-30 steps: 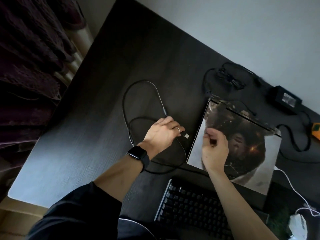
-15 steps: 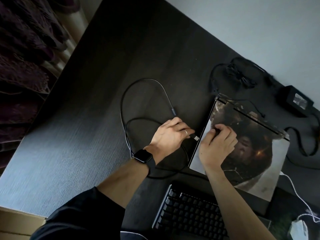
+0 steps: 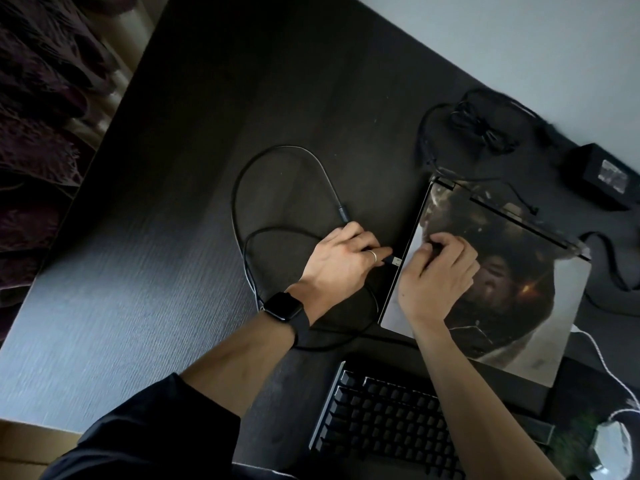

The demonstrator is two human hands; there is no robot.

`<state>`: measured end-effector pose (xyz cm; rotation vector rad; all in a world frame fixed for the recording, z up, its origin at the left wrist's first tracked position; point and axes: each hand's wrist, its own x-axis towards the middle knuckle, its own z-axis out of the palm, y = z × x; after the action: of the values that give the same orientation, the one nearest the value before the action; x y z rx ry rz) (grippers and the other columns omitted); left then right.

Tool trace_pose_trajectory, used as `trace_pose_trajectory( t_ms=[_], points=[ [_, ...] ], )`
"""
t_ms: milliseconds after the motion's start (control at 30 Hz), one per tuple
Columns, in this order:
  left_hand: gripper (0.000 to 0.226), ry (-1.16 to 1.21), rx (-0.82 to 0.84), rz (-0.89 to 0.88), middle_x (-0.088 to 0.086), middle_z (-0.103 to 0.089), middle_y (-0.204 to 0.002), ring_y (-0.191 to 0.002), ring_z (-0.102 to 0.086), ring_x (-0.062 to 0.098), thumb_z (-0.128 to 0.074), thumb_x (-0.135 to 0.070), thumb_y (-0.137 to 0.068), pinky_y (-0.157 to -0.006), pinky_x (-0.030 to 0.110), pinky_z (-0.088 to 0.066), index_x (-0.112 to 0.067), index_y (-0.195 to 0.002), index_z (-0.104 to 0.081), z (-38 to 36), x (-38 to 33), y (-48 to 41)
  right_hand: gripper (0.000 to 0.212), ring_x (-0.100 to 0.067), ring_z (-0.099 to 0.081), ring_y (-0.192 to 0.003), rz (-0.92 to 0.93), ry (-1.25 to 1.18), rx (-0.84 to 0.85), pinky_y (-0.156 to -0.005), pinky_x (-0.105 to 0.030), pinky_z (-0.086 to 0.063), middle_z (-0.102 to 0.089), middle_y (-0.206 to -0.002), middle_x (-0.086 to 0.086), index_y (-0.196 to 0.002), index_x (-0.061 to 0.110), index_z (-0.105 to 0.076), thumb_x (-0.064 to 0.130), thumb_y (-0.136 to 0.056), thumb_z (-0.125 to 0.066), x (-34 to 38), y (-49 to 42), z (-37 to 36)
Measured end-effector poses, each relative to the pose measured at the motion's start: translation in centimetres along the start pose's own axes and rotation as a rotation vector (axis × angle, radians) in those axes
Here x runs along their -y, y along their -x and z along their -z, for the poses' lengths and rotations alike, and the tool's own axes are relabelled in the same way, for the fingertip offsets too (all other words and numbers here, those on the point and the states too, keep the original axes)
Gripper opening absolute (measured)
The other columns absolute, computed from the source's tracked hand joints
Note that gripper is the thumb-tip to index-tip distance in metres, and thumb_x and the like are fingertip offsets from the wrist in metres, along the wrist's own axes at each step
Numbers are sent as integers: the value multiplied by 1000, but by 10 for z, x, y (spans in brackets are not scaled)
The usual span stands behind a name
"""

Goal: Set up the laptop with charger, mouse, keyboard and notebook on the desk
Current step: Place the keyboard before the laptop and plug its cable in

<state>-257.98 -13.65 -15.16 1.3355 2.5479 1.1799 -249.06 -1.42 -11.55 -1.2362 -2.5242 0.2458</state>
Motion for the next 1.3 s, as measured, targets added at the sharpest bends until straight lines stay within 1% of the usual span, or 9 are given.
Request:
trace_pose_trajectory(
  t_ms=[167,267,433,533,633,833,1067,1200,1300],
  points=[
    [28,-56,0,-39,-7,-68,-93,-90,-51,16,-79,-17,-81,-77,26,-39,-24,-108,-77,-1,0,1,19,-30,-48,-106,-17,3,7,-84,-40,-37,-54,-118,-11,-107,13,-58,17,-89,-54,0,1,0],
    [28,-67,-16,-8,-5,-68,-96,-91,-49,17,-77,-17,-83,-75,26,-37,-25,-110,-76,-2,1,-6,18,-29,-48,-105,-18,1,2,-83,-38,-37,-54,-118,-11,-106,14,-58,16,-88,-56,0,1,-1],
    [33,-63,-2,51,-7,-68,-100,-94,-49,17,-80,-15,-80,-73,26,-41,-27,-110,-76,-7,3,-21,18,-30,-49,-104,-17,-12,-4,-82,-38,-36,-55,-117,-10,-106,14,-59,14,-88,-58,1,0,-2],
    [35,-57,10,31,-9,-68,-102,-95,-50,15,-81,-13,-79,-78,25,-41,-27,-110,-76,-6,6,-16,18,-31,-49,-104,-17,-10,-10,-82,-39,-38,-55,-117,-11,-106,13,-59,15,-88,-58,0,0,-1],
    [31,-59,0,15,-8,-67,-102,-95,-50,16,-78,-15,-82,-79,26,-41,-25,-111,-76,-8,5,-5,18,-31,-50,-104,-15,-13,-12,-82,-40,-38,-56,-116,-11,-106,13,-60,16,-88,-56,-1,0,-2],
    [23,0,-47,73,-7,-69,-100,-93,-51,16,-74,-22,-87,-77,28,-46,-24,-110,-76,-9,1,0,18,-33,-51,-102,10,-22,-24,-81,-39,-37,-56,-115,-13,-104,11,-60,15,-86,-57,0,0,-3],
    [23,42,-9,137,-14,-69,-95,-93,-49,12,-78,-24,-82,-79,24,-41,-27,-105,-78,-8,-3,-12,19,-33,-50,-101,12,-27,-23,-81,-38,-34,-56,-115,-15,-104,10,-59,12,-85,-57,2,0,-1],
    [24,50,37,104,-13,-68,-93,-91,-54,16,-77,-22,-83,-80,25,-42,-25,-106,-78,-7,-1,-8,19,-33,-50,-103,1,-31,-9,-81,-40,-36,-55,-115,-15,-104,11,-58,13,-85,-56,4,0,-1],
    [31,55,103,62,-11,-67,-95,-90,-55,15,-78,-13,-81,-79,22,-40,-24,-110,-77,-5,2,-9,19,-33,-50,-102,5,-25,-10,-80,-41,-36,-55,-115,-15,-104,10,-58,13,-85,-55,4,0,0]
  ],
)
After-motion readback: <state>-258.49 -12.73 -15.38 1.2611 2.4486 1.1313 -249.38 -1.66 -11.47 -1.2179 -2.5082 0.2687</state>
